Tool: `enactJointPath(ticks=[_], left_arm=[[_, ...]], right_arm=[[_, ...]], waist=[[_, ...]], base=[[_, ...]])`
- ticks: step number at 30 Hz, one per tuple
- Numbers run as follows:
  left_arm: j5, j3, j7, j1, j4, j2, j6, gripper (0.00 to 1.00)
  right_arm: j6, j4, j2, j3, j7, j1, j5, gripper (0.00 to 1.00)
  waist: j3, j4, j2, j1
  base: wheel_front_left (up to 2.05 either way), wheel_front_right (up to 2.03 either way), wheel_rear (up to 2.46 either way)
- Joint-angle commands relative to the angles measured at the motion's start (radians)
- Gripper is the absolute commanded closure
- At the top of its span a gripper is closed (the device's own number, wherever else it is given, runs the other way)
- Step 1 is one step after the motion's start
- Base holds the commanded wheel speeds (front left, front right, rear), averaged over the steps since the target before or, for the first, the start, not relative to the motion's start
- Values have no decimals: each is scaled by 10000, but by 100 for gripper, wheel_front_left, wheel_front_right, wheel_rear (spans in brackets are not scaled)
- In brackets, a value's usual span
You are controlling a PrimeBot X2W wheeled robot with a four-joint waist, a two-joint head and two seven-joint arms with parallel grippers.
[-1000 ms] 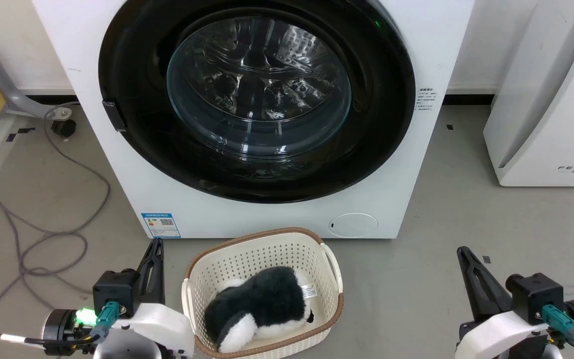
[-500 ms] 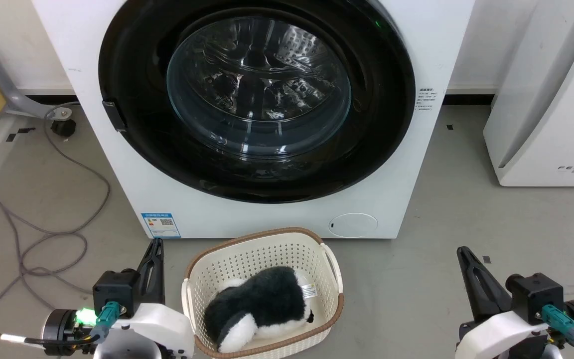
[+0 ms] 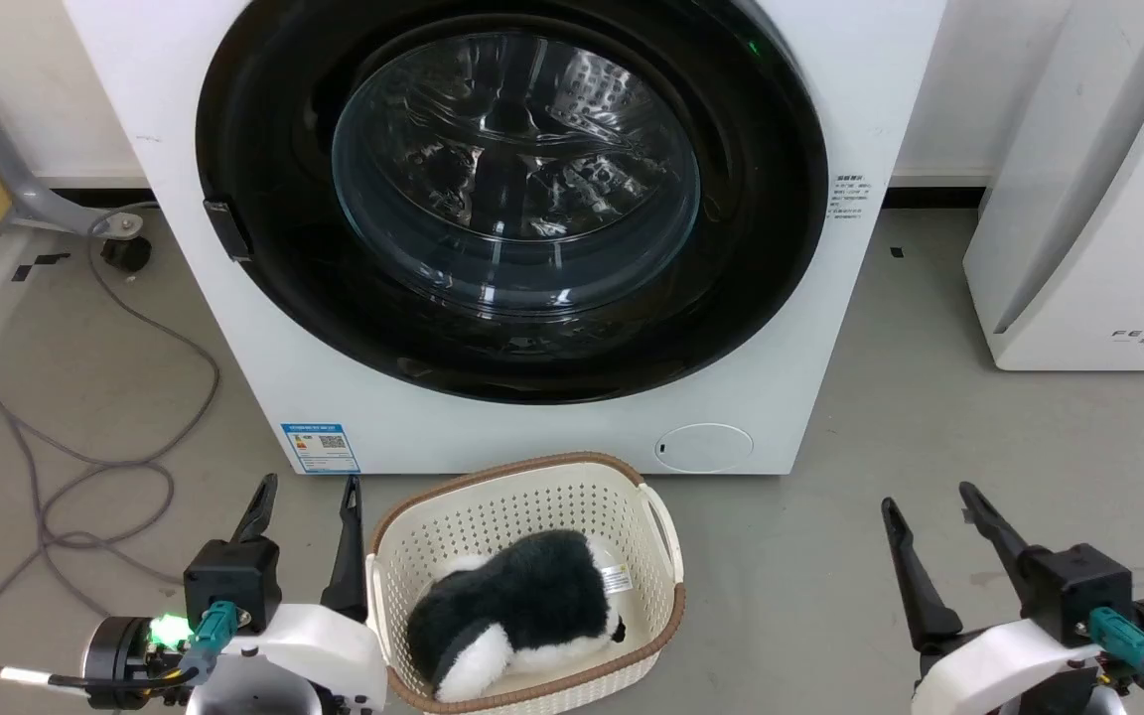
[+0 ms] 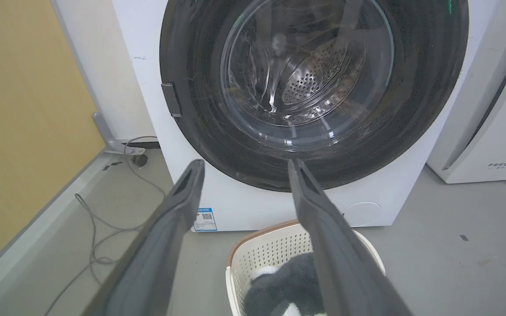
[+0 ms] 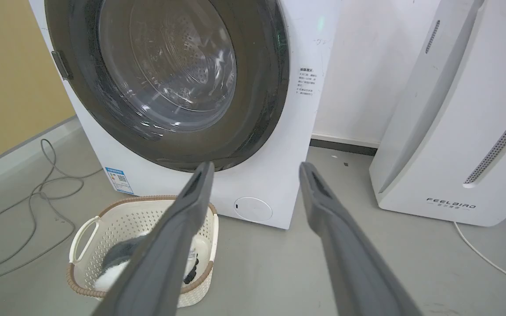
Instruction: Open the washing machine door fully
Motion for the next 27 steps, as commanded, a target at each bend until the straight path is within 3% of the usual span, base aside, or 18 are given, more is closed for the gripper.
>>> enactJointPath(ticks=[1, 12, 13, 14, 27], left_arm=[[-74, -26, -108, -4, -7, 0, 70, 0], [-194, -97, -338, -16, -68, 0, 275, 0], [-202, -102, -359, -20, -75, 0, 291, 0], [-210, -107, -380, -25, -80, 0, 306, 0], [-336, -165, -672, -152, -198, 1, 535, 0]], right_arm=[[0, -47, 0, -63, -102, -3, 91, 0], [1, -186, 0, -314, -332, -78, 812, 0], [1, -193, 0, -338, -353, -102, 891, 60], [1, -195, 0, -359, -374, -130, 982, 100], [2, 537, -1, -716, -666, -939, 3795, 100]], waist=[[4, 0, -1, 0], [43, 10, -1, 0], [52, 13, -1, 0], [62, 18, -1, 0], [314, 148, -1, 0]], base=[[0, 0, 0], [0, 0, 0], [0, 0, 0], [0, 0, 0], [0, 0, 0]])
